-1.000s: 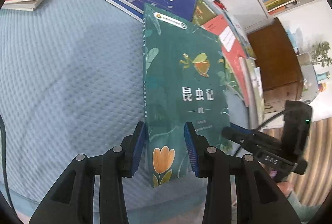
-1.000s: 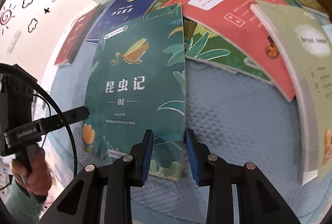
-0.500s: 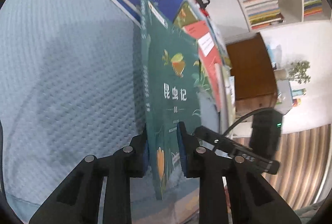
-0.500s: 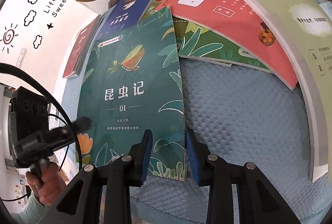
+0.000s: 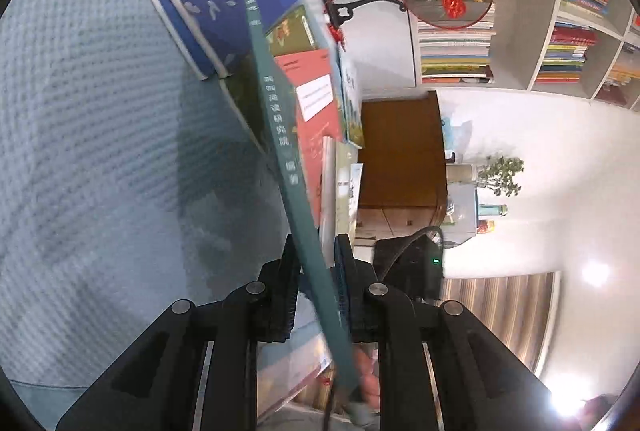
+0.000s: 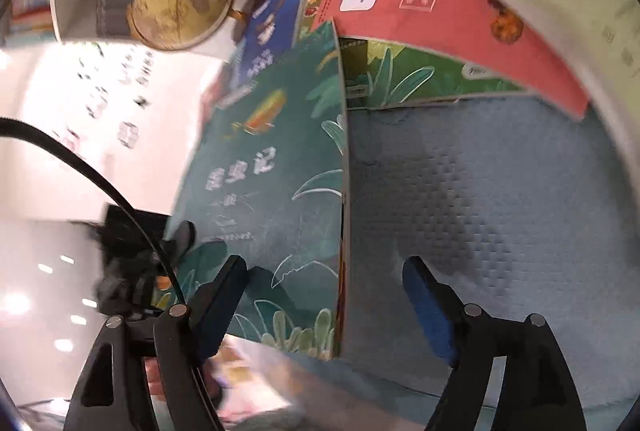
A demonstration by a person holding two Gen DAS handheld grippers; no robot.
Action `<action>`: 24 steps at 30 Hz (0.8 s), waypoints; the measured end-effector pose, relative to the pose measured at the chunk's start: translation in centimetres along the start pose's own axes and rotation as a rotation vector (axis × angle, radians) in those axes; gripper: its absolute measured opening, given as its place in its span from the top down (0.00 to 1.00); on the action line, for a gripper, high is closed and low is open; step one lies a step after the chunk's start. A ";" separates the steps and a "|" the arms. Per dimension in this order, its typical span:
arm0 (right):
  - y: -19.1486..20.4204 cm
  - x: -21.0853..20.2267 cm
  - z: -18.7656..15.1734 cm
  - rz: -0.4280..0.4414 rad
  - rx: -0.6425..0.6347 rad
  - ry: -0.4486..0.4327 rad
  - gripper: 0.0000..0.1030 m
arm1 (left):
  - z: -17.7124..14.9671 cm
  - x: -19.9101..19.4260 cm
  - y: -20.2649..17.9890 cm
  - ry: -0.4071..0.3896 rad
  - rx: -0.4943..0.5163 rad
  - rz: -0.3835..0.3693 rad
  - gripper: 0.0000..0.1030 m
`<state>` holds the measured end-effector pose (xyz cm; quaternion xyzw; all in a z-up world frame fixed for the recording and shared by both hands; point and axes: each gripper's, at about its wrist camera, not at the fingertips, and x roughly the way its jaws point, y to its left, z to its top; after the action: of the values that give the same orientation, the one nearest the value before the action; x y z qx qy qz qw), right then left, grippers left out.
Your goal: Organize books
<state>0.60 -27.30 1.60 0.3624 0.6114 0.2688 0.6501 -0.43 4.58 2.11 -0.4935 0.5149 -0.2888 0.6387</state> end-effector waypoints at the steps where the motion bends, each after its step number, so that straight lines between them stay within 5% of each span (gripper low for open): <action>1: -0.2 0.2 0.1 0.027 0.017 0.001 0.24 | 0.1 0.1 0.1 0.005 -0.005 0.000 0.88; 3: -0.3 0.8 0.5 0.076 0.033 -0.007 0.34 | 0.0 0.3 0.7 0.023 -0.031 -0.008 0.88; 5: -0.1 1.4 0.9 0.107 0.039 0.004 0.57 | -0.2 0.4 1.3 0.038 -0.044 0.011 0.88; 9: 0.9 1.9 0.1 0.044 -0.015 -0.006 0.81 | -0.7 0.2 1.7 0.032 0.034 0.233 0.87; 16: 6.2 2.7 -2.1 -0.248 -0.291 -0.039 0.84 | -2.5 0.1 -1.9 0.057 0.310 0.476 0.87; 24: 13.7 3.5 -4.3 -0.342 -0.503 -0.090 0.83 | -1.2 -5.2 -3.7 0.037 0.415 0.462 0.87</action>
<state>-1.99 -15.82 10.54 0.0936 0.5485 0.2821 0.7815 -2.63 7.48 7.54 -0.2173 0.5551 -0.2438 0.7650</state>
